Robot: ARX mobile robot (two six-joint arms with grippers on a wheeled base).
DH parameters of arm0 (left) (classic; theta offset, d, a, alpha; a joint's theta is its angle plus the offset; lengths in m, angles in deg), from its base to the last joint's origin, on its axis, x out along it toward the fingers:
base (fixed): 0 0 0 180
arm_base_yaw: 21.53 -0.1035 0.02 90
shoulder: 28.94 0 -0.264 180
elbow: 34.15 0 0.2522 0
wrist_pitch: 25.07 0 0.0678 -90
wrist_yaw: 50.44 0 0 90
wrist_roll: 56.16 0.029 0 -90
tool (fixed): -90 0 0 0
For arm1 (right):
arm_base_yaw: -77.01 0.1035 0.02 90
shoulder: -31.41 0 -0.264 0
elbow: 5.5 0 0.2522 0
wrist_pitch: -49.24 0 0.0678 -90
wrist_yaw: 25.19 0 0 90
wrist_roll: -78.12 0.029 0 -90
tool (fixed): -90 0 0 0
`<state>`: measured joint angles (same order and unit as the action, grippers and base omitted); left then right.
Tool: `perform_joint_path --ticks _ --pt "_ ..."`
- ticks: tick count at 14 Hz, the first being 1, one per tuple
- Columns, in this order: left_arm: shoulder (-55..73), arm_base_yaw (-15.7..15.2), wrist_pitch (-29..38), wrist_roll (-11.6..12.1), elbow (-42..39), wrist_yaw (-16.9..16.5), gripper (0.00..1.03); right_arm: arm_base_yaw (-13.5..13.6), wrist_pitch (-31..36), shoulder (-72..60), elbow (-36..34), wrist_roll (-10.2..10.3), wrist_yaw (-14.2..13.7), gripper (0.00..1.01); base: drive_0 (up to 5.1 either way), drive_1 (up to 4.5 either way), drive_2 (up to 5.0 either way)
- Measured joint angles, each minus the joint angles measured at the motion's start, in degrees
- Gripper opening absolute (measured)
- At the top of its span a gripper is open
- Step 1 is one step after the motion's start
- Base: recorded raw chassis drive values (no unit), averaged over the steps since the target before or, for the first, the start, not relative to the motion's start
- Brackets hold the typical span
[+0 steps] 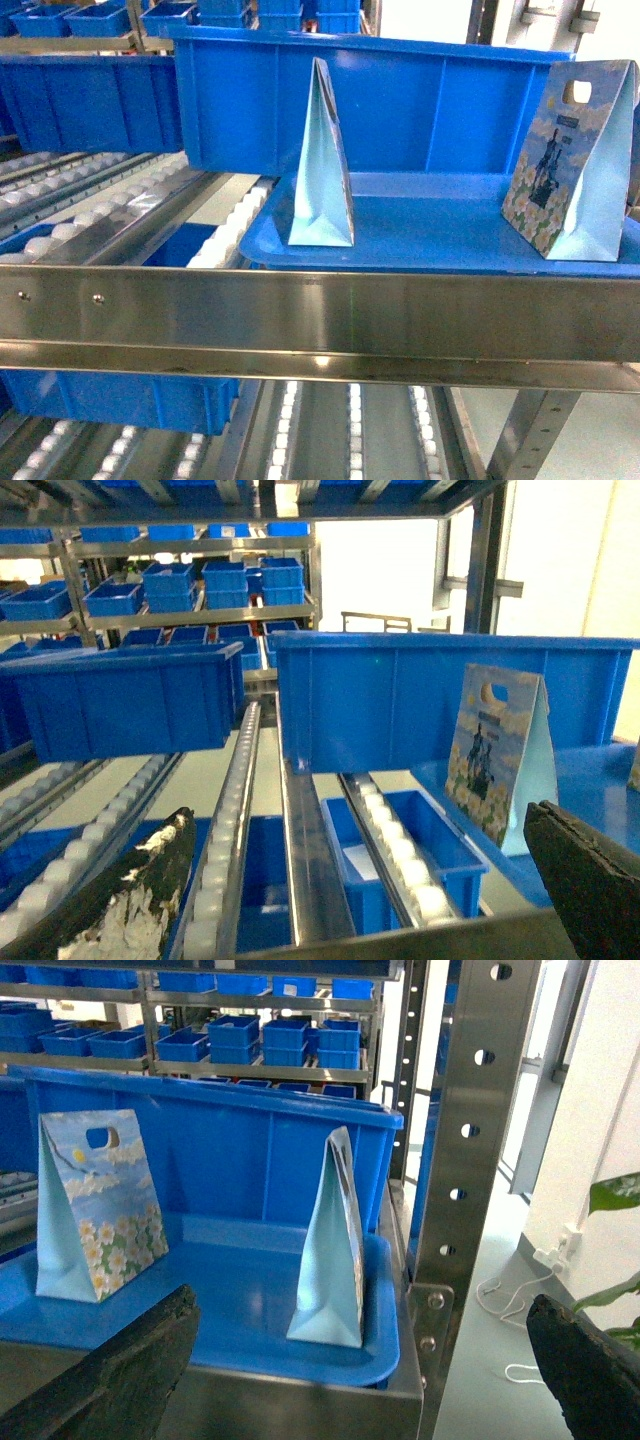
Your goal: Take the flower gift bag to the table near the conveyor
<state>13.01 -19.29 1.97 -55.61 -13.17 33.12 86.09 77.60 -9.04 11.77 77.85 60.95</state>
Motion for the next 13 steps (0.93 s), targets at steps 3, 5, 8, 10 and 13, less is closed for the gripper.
perform_joint_path --ticks 3,5,8,10,13 --pt "14.5 3.9 3.8 1.7 8.4 -0.4 0.98 0.3 7.8 -16.7 8.1 -0.6 0.3 0.98 0.0 0.00 0.0" --pt "19.9 6.9 2.5 3.7 13.8 1.5 0.98 0.4 7.0 -22.4 12.8 -0.7 0.7 0.98 0.0 0.00 0.0" --pt "25.2 10.3 -2.1 5.4 22.4 3.2 0.98 1.1 4.7 -28.2 20.2 -0.8 0.7 0.98 0.0 0.00 0.0" --pt "29.5 11.7 -6.4 5.0 28.5 3.7 0.98 1.9 1.8 -32.8 25.8 -0.4 1.1 0.98 0.0 0.00 0.0" --pt "35.7 13.1 -10.4 4.0 37.5 4.1 0.98 1.2 -3.7 -38.1 35.6 0.7 2.3 0.98 0.0 0.00 0.0"
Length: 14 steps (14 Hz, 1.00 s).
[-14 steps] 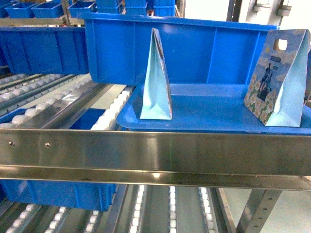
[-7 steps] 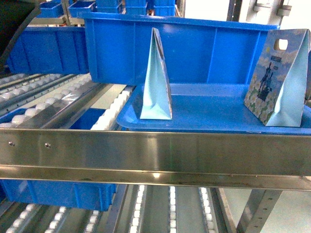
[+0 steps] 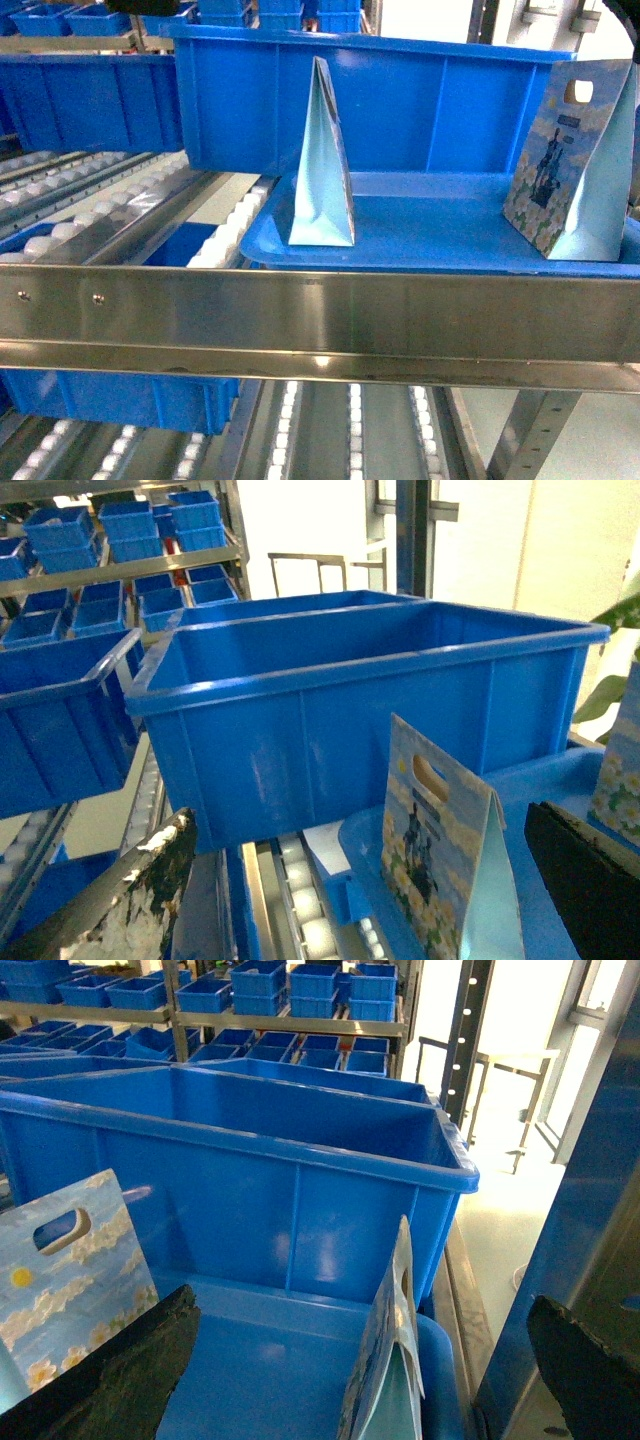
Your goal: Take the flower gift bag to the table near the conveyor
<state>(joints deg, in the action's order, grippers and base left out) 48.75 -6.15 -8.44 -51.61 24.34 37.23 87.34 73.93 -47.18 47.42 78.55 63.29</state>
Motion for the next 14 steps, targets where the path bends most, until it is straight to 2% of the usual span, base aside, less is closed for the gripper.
perform_joint_path --ticks 2,6,11,14 --pt "0.3 0.3 0.0 0.0 1.2 0.7 0.98 -1.1 -4.1 -3.9 5.4 0.2 0.9 0.98 0.0 0.00 0.0" --pt "0.3 0.3 0.0 0.0 1.2 0.7 0.98 -3.0 -9.7 -8.9 9.3 0.4 4.0 0.98 0.0 0.00 0.0" --pt "0.3 0.3 0.0 0.0 1.2 0.7 0.98 -3.7 -14.5 -15.9 16.6 0.4 5.0 0.98 0.0 0.00 0.0" --pt "0.3 0.3 0.0 0.0 1.2 0.7 0.98 -5.2 -17.4 -19.3 20.5 0.1 5.9 0.98 0.0 0.00 0.0"
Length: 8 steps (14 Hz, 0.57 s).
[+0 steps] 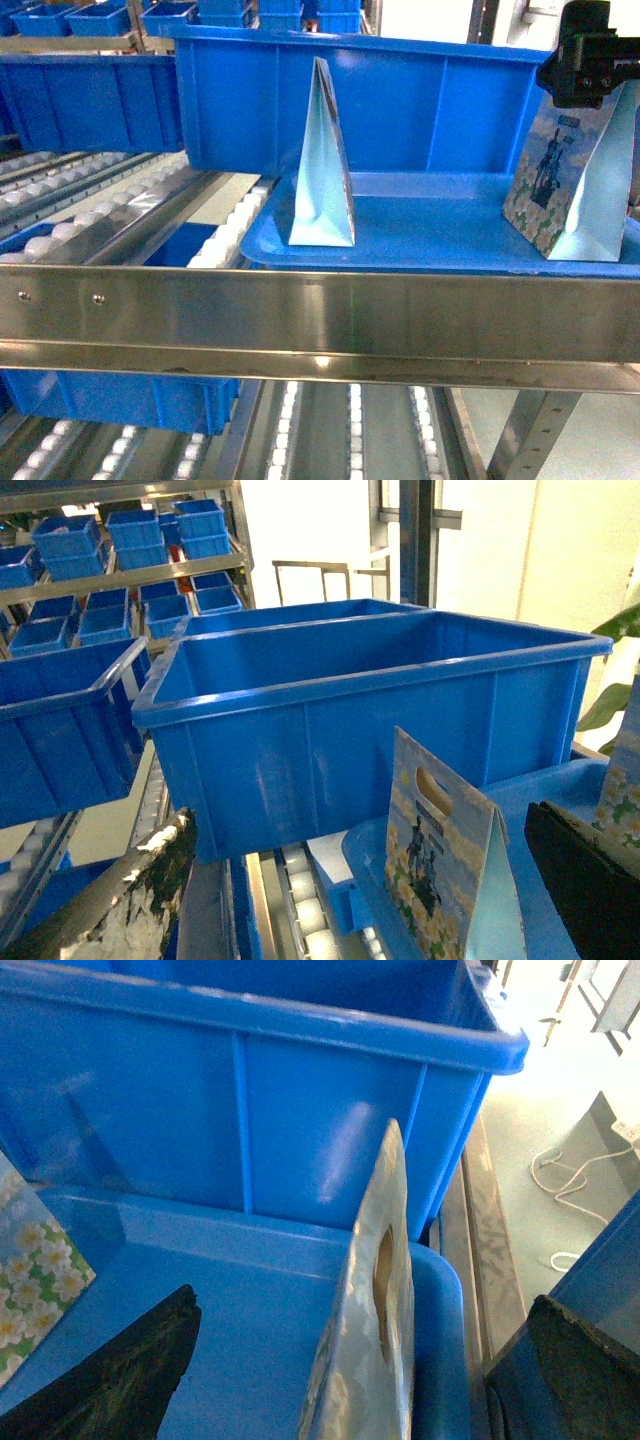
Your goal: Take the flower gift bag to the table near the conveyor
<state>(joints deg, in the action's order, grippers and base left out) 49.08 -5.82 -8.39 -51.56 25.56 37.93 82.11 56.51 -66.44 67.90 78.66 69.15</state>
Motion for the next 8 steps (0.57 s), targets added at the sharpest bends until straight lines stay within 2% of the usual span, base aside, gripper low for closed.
perform_joint_path --ticks 2,6,8 --pt "0.0 0.0 0.0 0.0 0.0 0.0 0.98 -0.7 -1.3 -0.7 0.1 0.0 0.8 0.97 0.0 0.00 0.0" --pt "0.0 0.0 0.0 0.0 0.0 0.0 0.98 -0.5 0.8 -0.7 -1.8 -0.1 1.5 0.48 0.0 0.00 0.0" --pt "0.0 0.0 0.0 0.0 0.0 0.0 0.98 0.2 2.7 -0.7 -2.8 -0.9 1.4 0.20 0.0 0.00 0.0"
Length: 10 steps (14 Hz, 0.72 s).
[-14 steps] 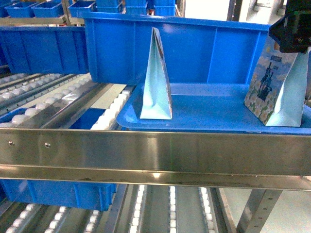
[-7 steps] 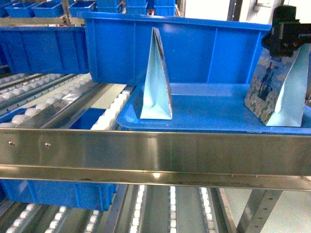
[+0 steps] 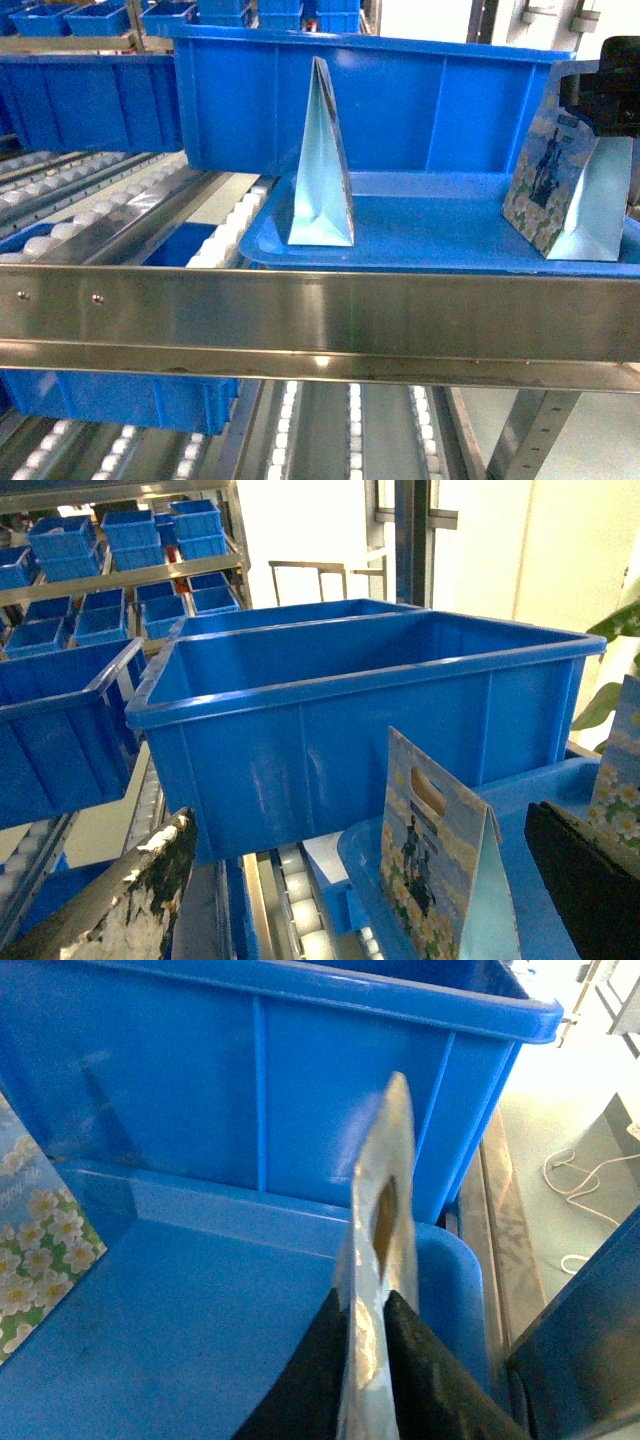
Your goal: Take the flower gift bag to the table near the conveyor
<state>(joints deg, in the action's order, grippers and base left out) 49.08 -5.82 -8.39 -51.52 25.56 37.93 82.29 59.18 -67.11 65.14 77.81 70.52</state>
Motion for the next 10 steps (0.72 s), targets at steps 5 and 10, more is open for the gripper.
perform_joint_path --ticks 5,10 --pt "0.0 0.0 0.0 0.1 0.0 0.0 0.98 -0.1 5.9 0.6 -3.5 -0.5 0.3 0.02 0.0 0.00 0.0" --pt "0.0 0.0 0.0 0.1 0.0 0.1 0.98 -2.1 10.5 13.6 -10.0 1.2 -0.8 0.02 0.0 0.00 0.0"
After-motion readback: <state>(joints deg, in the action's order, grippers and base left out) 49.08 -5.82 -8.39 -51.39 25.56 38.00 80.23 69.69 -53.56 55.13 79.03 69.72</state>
